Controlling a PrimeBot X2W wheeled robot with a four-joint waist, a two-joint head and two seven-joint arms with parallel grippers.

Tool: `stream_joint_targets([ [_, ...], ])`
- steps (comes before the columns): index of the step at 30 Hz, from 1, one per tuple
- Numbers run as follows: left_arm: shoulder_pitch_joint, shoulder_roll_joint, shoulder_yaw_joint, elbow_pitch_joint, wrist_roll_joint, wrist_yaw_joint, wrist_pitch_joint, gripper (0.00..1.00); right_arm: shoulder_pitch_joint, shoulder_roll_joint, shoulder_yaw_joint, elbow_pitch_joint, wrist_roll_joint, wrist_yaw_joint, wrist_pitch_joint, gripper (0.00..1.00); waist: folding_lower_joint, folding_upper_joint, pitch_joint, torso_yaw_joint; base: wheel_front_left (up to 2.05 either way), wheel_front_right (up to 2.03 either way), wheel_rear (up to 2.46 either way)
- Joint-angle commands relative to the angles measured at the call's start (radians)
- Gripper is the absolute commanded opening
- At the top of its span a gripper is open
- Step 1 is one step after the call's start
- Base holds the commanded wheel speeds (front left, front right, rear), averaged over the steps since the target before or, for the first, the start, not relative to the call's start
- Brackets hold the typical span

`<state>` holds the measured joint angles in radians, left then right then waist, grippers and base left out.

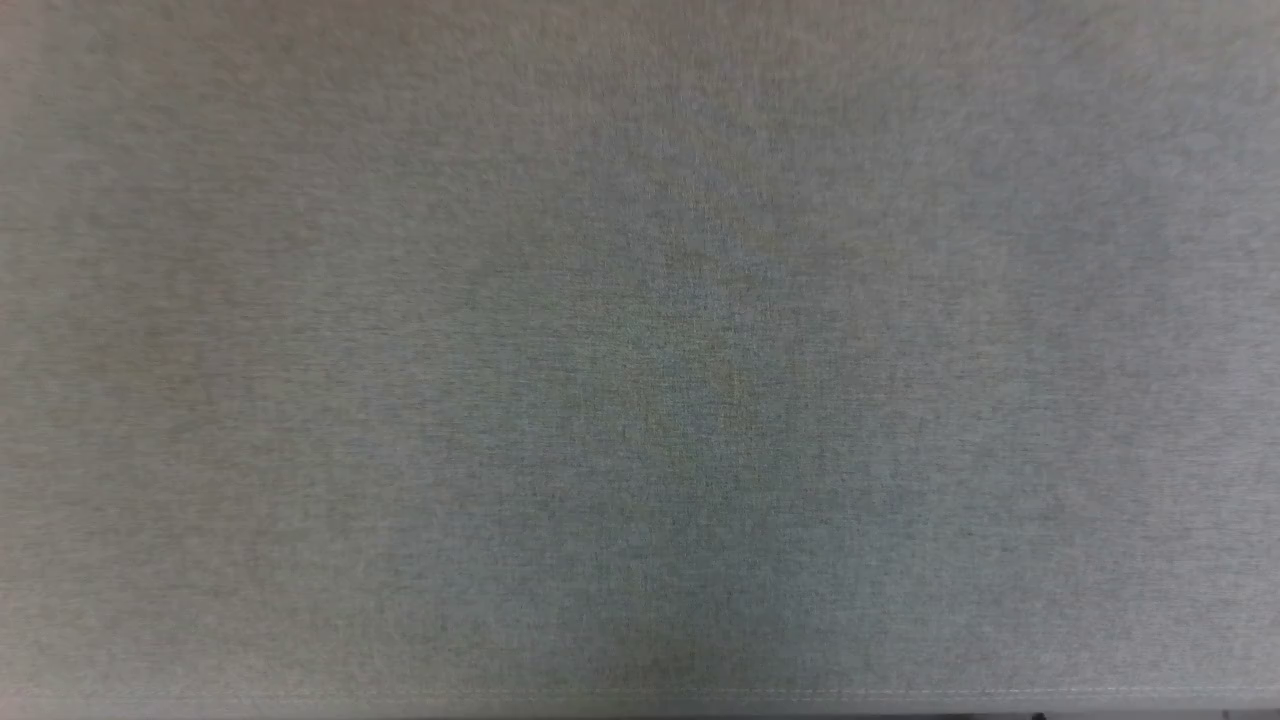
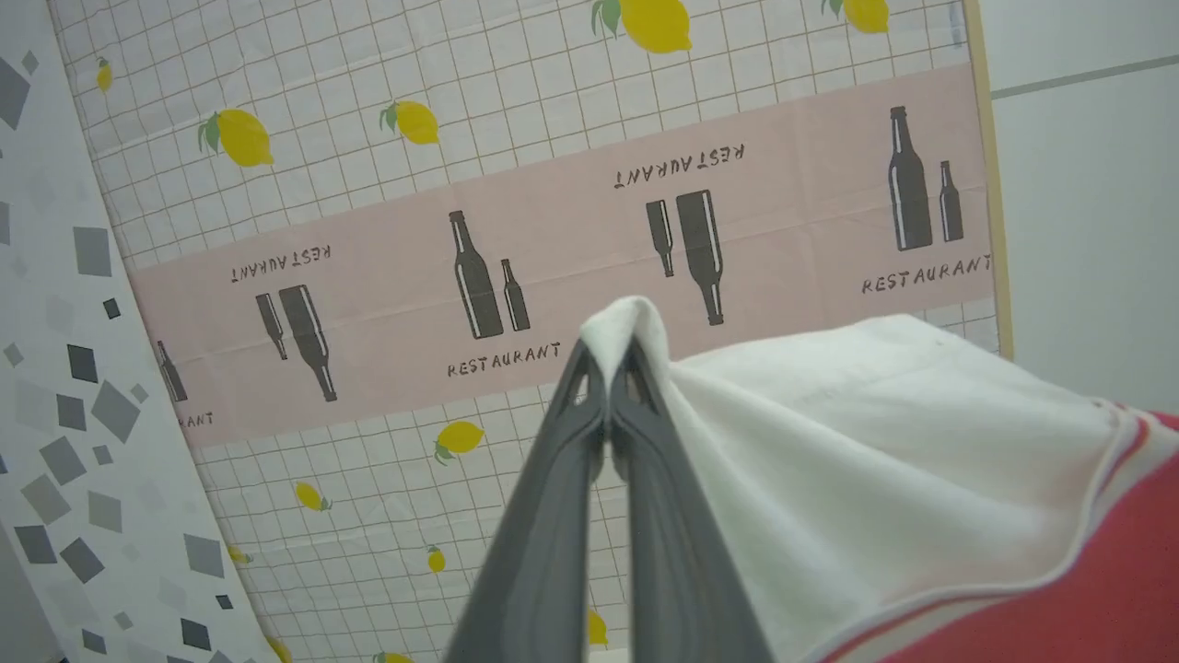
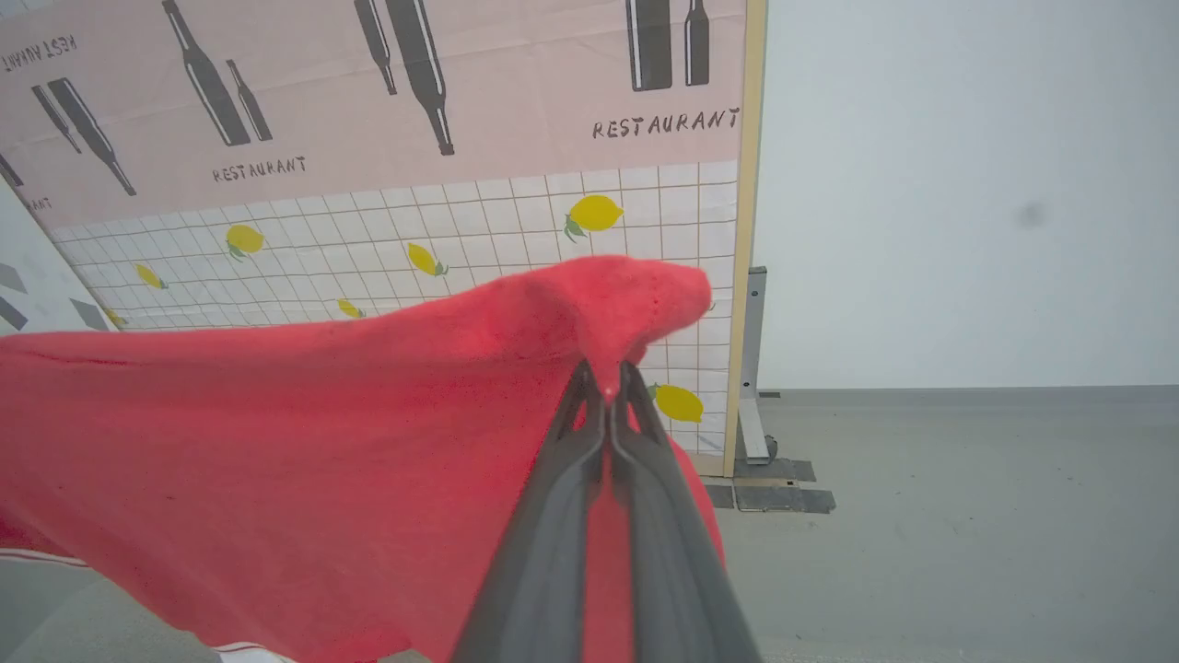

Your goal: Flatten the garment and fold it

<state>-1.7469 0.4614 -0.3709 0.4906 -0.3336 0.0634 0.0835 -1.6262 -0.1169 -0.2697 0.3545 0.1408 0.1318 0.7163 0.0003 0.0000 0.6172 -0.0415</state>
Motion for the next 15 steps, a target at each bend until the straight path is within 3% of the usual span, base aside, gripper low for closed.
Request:
stream_joint_targets([
  [1, -0.021, -0.007, 0.000, 0.016, 0.009, 0.008, -0.022, 0.00, -0.022, 0.003, -0.004, 0.017, -0.004, -0.001, -0.020, 0.00, -0.0003, 0.0000, 0.072, -0.009, 0.00, 0.00, 0.00],
  [8, 0.016, -0.028, -0.007, 0.099, -0.010, -0.004, -0.087, 0.00, 0.003, -0.014, 0.012, 0.097, 0.009, -0.001, -0.066, 0.00, -0.0003, 0.0000, 0.094, 0.004, 0.00, 0.00, 0.00],
  [15, 0.173, -0.062, -0.018, 0.188, -0.055, -0.032, -0.173, 0.00, 0.173, -0.044, 0.076, 0.135, 0.110, -0.001, -0.119, 0.00, -0.0003, 0.0000, 0.038, 0.033, 0.00, 0.00, 0.00],
])
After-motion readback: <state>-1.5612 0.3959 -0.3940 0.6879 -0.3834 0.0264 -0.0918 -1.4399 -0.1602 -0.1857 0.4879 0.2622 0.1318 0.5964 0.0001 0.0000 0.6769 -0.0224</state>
